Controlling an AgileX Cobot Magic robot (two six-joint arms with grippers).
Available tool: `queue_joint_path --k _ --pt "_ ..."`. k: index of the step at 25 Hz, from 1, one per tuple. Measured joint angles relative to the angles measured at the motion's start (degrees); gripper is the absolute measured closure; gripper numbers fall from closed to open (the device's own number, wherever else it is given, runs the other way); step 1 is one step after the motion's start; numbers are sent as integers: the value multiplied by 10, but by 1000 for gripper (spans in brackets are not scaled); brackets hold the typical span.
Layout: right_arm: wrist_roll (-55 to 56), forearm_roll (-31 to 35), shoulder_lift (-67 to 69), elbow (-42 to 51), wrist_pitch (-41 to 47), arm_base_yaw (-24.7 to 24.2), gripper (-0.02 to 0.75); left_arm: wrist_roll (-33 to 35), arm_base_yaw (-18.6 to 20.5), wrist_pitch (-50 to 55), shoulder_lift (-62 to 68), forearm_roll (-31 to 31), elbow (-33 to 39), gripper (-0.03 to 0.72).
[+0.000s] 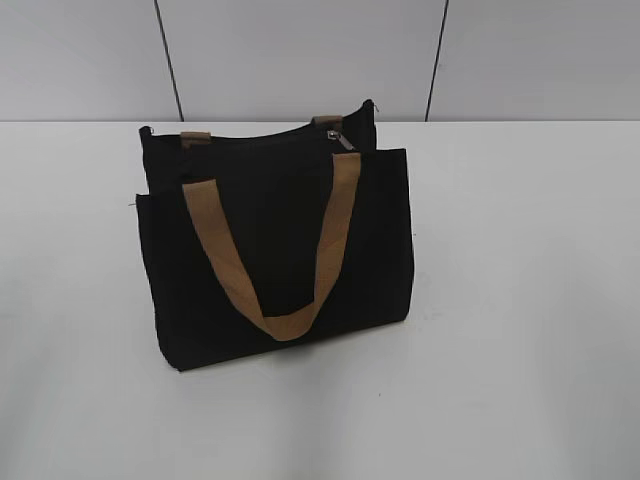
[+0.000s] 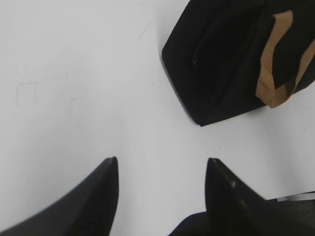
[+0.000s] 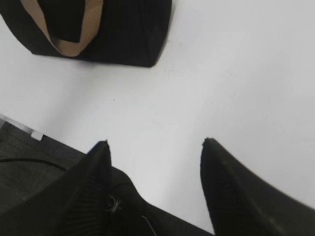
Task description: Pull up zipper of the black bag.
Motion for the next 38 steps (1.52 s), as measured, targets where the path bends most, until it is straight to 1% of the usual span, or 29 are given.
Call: queue_joint_path --k 8,14,18,26,38 --pt "81 -100 -205 57 75 0 288 -4 -3 33 -116 3 0 265" --pt "88 -117 -306 105 79 0 288 -4 -3 42 -175 1 11 265" --pt "89 -119 -317 121 57 0 288 -2 -3 43 -184 -2 46 265" --pt "89 -120 -317 124 48 0 288 20 -3 41 -184 -14 50 271" --pt "89 -120 -317 124 47 0 288 20 -3 41 -184 -16 50 351"
